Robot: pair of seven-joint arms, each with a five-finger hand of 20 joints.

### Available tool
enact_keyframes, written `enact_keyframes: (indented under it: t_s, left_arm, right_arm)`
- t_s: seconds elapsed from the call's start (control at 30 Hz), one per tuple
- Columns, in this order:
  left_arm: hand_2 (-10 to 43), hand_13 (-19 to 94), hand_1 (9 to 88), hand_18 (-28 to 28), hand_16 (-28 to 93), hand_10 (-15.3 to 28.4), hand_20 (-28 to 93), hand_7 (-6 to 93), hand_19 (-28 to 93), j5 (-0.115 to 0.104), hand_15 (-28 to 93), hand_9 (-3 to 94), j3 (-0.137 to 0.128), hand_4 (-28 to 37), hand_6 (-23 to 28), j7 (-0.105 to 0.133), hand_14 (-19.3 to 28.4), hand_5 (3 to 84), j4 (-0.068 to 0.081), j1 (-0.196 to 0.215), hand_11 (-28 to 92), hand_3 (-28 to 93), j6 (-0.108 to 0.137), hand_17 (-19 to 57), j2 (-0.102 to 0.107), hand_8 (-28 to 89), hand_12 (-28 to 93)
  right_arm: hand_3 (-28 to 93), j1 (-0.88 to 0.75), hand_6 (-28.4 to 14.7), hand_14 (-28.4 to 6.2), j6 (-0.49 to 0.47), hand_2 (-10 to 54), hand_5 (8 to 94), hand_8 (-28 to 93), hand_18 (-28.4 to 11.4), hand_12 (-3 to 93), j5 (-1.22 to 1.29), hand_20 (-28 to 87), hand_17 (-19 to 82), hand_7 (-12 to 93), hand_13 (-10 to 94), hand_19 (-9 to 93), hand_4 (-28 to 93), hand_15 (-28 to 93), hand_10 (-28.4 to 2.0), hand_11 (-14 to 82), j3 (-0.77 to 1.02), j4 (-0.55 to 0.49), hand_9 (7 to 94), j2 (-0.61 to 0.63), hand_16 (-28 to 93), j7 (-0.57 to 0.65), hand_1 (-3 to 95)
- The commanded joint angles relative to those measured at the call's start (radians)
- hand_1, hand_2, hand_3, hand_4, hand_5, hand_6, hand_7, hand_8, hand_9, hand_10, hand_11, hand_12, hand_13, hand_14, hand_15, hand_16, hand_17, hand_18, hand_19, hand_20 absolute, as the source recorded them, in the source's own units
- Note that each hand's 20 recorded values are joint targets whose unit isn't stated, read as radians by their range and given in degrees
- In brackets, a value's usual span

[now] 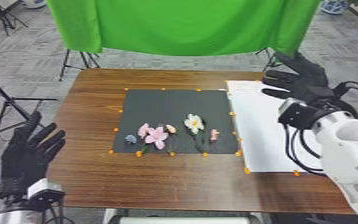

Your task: Arrange flowers

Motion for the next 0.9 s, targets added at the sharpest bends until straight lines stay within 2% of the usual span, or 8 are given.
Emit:
enact_keyframes:
  t_s: [0.03,0.07,0.13,0.27,0.33,0.4,0.5,0.9]
  left_arm:
    - [4.9,17,25.9,25.9,-7,17.3,8,7.1,49,-0.014,46,28.6,-0.013,-25.1,4.1,0.013,23.2,32.1,-0.009,0.004,22,61,0.025,-6.8,-0.037,-7,13]
    - [4.9,17,26.2,25.8,-7,17.4,8,7.1,49,-0.085,47,28.9,0.003,-25.0,4.2,0.086,23.4,32.1,-0.011,0.018,22,61,0.049,-6.5,0.037,-7,13]
    - [5.0,17,26.4,25.7,-8,17.4,8,7.1,49,-0.083,47,29.1,-0.013,-24.8,4.2,0.089,23.5,32.1,-0.021,0.036,22,61,0.051,-6.3,0.037,-7,13]
    - [5.2,18,26.9,25.6,-8,17.5,7,7.4,49,-0.058,47,29.2,-0.036,-24.4,4.3,0.04,23.7,32.0,-0.022,0.028,22,61,0.046,-6.4,0.01,-7,12]
    - [5.2,19,27.3,25.5,-8,17.7,7,7.4,48,-0.024,48,29.7,-0.055,-24.1,4.7,-0.019,23.9,32.2,-0.019,0.021,22,61,0.028,-6.4,-0.029,-7,12]
    - [5.1,20,28.0,25.7,-8,18.0,7,7.7,48,-0.039,48,30.6,-0.066,-23.6,5.0,-0.024,24.6,32.6,-0.019,0.034,23,62,0.025,-6.6,-0.015,-7,12]
    - [5.2,20,28.2,26.6,-9,18.2,6,8.0,48,0.028,50,30.9,-0.115,-23.0,6.3,-0.119,25.3,34.4,-0.016,0.04,23,62,-0.032,-7.1,-0.06,-7,12]
    - [5.3,18,28.0,28.0,-10,17.7,4,7.3,48,0.002,49,29.1,-0.109,-22.0,5.5,-0.099,25.3,32.9,0.002,0.012,23,61,-0.03,-8.6,-0.045,-7,11]
  right_arm:
    - [79,-0.022,1.0,-22.3,0.074,13.2,38.0,-9,-25.1,14.0,0.047,14,6,10,31,43,-27,25,-17.8,7.1,0.001,-0.006,41.6,0.008,15,-0.039,11.4]
    - [79,-0.02,1.1,-22.2,0.083,13.3,37.9,-9,-25.0,14.0,0.042,14,6,10,32,43,-27,25,-17.8,7.1,0.001,-0.009,41.8,0.007,16,-0.041,11.4]
    - [79,-0.005,1.2,-22.1,0.077,13.3,37.9,-9,-25.0,14.2,0.04,15,6,11,32,43,-27,26,-17.8,7.2,-0.003,-0.007,42.5,0.003,16,-0.032,11.3]
    - [79,0.018,1.3,-22.0,0.095,13.6,38.1,-9,-24.8,14.3,0.037,15,6,11,33,43,-27,27,-17.9,7.5,-0.024,0.001,43.0,0.008,16,-0.02,11.3]
    - [79,0.028,1.1,-22.0,0.092,13.7,38.5,-9,-24.8,14.3,0.042,15,6,11,33,43,-27,27,-17.9,7.6,-0.029,0.006,43.2,0.005,16,-0.012,11.4]
    - [79,0.035,0.9,-22.0,0.093,13.8,39.3,-9,-24.7,14.3,0.03,16,6,12,33,43,-27,28,-18.0,7.8,-0.03,0.008,43.3,0.004,16,0.012,11.4]
    - [80,0.039,-0.1,-22.0,0.071,13.9,42.0,-10,-25.2,14.5,0.017,17,6,13,34,45,-27,30,-18.3,9.5,-0.031,0.016,45.3,0.004,16,0.039,11.3]
    - [80,-0.078,-0.2,-22.2,-0.003,13.5,42.3,-10,-25.7,13.9,0.019,17,6,12,35,46,-27,32,-18.4,10.4,0.07,0.008,45.9,-0.004,14,0.039,11.7]
